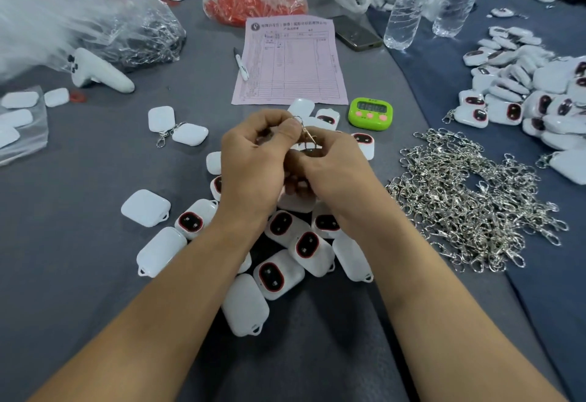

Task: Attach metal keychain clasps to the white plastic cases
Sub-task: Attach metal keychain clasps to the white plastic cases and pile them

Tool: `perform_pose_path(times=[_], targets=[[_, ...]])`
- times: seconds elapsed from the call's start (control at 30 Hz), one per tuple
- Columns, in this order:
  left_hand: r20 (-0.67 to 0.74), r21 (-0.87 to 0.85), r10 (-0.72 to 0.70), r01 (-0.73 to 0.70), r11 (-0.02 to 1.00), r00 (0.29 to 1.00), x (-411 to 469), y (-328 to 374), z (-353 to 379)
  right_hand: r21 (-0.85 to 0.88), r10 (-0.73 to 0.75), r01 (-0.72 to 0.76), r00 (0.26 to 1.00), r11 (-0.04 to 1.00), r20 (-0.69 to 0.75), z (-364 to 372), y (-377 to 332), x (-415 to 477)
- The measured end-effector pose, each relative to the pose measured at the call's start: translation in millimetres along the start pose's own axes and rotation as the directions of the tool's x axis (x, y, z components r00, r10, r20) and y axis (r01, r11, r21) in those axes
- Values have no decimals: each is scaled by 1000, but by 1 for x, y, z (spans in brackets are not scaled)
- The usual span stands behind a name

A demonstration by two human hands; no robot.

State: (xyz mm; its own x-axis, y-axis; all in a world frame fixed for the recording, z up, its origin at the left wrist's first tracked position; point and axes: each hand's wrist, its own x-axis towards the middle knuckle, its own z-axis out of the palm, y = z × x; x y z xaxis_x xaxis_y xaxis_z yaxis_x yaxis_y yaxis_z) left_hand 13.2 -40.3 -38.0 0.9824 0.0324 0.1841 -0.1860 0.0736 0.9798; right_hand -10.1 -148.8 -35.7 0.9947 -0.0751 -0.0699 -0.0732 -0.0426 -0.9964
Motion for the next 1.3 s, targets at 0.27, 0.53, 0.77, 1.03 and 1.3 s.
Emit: perform_pose_path(times=[0.27, 0.53, 0.77, 1.03, 1.3], targets=[[-104, 379, 132, -84, 922, 986, 15, -7, -25, 284, 115, -48, 968, 958, -223, -17, -13, 5], [131, 487, 184, -225, 844, 974, 10, -6, -22, -27, -92, 90, 988, 996, -127, -16, 3, 7], [154, 490, 231, -278, 826, 961, 11, -5, -24, -106, -139, 120, 971, 987, -197, -17, 9, 10], [166, 560, 349, -379, 737, 922, 8, -7, -21, -252, -168, 92, 939, 963, -299, -16, 9, 9], [136, 360, 167, -206, 910, 977, 9, -5, -17, 34, -18, 30, 955, 999, -297, -15, 8, 12]])
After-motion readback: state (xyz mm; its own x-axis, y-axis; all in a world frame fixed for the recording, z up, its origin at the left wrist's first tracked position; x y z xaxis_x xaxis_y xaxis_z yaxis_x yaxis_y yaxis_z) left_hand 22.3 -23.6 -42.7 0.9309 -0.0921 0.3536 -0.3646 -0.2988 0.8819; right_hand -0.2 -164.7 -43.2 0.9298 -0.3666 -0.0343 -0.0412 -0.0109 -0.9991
